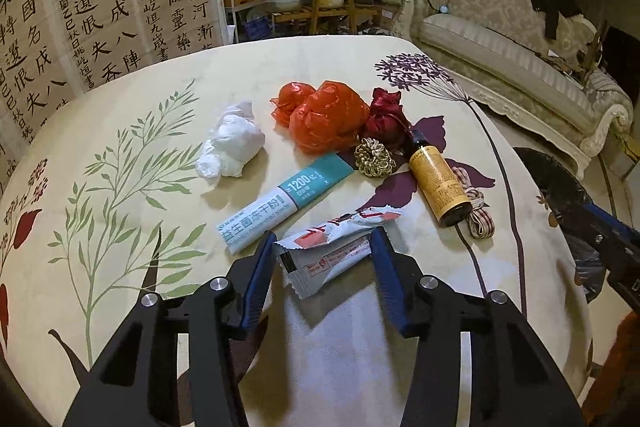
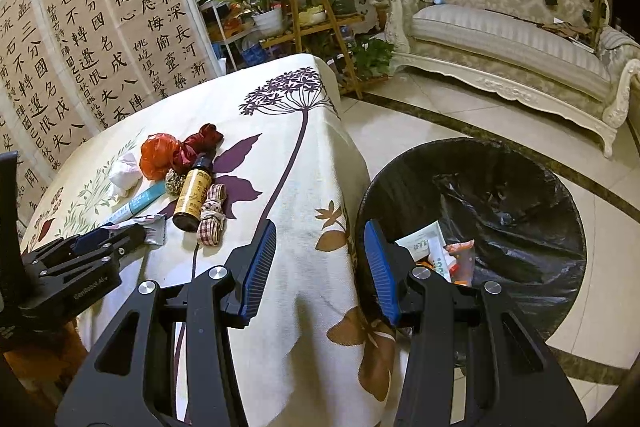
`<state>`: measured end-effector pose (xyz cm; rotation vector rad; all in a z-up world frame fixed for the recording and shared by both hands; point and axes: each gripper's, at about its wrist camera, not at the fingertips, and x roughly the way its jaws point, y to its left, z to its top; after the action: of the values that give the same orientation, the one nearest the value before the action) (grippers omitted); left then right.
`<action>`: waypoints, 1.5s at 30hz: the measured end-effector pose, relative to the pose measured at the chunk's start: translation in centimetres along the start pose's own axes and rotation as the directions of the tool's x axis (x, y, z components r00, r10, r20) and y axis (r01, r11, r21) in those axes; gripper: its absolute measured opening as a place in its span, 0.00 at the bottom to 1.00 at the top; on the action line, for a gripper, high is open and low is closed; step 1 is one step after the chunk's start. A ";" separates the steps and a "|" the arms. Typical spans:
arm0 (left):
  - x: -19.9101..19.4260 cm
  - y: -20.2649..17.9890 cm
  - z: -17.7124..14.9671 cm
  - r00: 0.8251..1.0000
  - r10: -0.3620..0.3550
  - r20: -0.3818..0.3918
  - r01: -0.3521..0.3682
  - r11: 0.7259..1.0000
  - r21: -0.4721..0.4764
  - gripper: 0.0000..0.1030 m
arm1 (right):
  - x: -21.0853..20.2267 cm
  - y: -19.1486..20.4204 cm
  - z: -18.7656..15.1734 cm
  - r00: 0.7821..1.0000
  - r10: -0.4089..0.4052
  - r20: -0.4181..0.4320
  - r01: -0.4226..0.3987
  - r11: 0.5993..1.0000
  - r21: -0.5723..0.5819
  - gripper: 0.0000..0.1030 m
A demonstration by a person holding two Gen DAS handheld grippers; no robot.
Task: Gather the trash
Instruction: 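Grasp the white-and-red snack wrapper with the left gripper, then grasp the plaid twine bundle with the right gripper, then carry the wrapper with the left gripper while the right gripper carries the twine bundle into the bin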
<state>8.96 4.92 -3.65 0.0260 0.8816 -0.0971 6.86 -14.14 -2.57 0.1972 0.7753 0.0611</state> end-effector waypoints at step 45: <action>-3.3 3.0 0.3 0.995 -0.016 0.101 0.025 0.996 -0.081 0.47 | 2.4 6.4 1.2 0.996 0.044 -0.083 -0.056 0.987 -0.150 0.16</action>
<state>7.36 8.17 -0.93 -0.0643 0.7853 -0.0806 9.50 -7.76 -2.12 0.0691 0.8413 0.1763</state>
